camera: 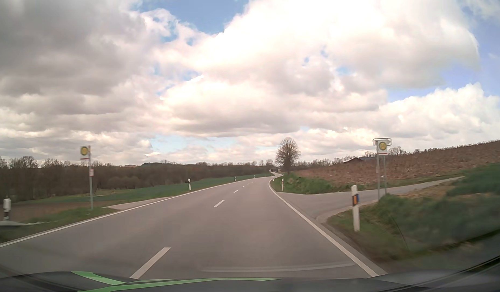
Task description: Follow the waypoints while adhering to traffic rules and regulations
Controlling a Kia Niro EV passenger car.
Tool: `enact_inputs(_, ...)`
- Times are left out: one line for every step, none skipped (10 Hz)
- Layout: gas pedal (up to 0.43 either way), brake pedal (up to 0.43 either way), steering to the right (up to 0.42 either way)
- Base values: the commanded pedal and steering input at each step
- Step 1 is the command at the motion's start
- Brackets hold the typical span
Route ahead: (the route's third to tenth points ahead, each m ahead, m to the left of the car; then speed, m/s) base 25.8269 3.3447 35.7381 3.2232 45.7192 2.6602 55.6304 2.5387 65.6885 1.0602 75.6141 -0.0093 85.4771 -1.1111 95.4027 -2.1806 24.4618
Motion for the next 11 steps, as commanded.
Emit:
enact_inputs(0.220, 0.000, 0.009)
enact_inputs(0.220, 0.000, 0.009)
enact_inputs(0.220, 0.000, 0.008)
enact_inputs(0.220, 0.000, 0.008)
enact_inputs(0.220, 0.000, 0.008)
enact_inputs(0.220, 0.000, 0.008)
enact_inputs(0.220, 0.000, 0.008)
enact_inputs(0.220, 0.000, 0.008)
enact_inputs(0.220, 0.000, 0.007)
enact_inputs(0.220, 0.000, 0.007)
enact_inputs(0.220, 0.000, 0.007)
